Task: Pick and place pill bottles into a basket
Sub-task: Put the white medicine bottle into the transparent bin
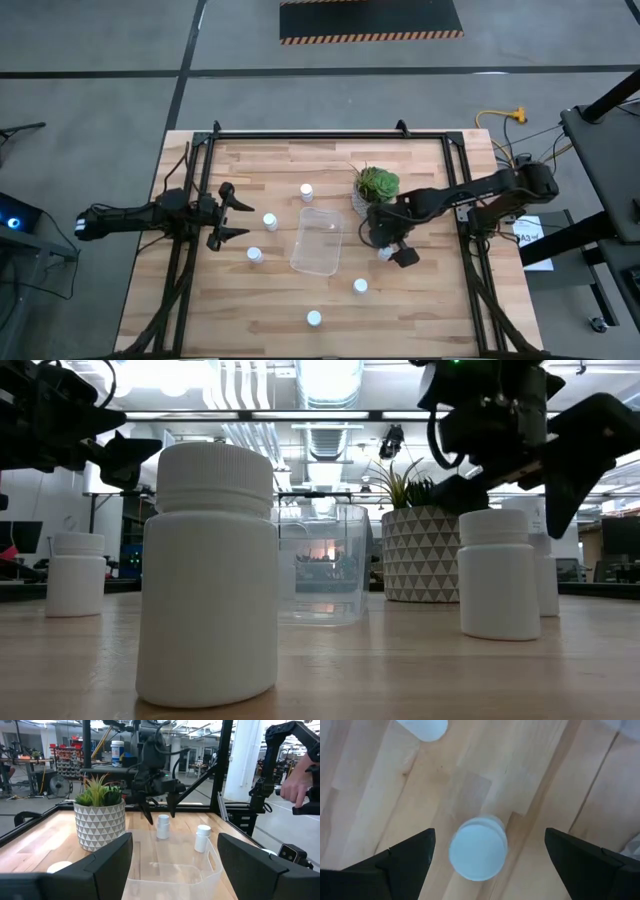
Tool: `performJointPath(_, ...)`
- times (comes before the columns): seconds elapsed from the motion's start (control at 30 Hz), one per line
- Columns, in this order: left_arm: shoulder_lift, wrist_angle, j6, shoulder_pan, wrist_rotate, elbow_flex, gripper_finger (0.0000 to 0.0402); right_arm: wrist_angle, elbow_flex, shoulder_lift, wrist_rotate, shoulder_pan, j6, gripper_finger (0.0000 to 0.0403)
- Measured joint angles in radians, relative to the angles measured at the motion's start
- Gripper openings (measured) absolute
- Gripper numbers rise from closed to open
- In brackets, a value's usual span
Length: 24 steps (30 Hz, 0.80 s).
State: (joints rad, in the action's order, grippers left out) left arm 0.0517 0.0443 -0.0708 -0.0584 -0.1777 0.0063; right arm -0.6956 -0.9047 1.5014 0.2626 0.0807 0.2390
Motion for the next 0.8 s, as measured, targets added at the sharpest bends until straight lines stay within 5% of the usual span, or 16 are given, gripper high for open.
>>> performJointPath(0.43,0.000,0.000,0.000,0.000,0.000,0.000,0.0274,-0.005,-0.001,0.019,0.001,0.002,-0.027,0.0356)
performJointPath(0.8,-0.001,0.000,0.000,0.000,0.000,0.000,0.0274,-0.038,-0.002,0.018,0.035,0.002,-0.027,0.0236)
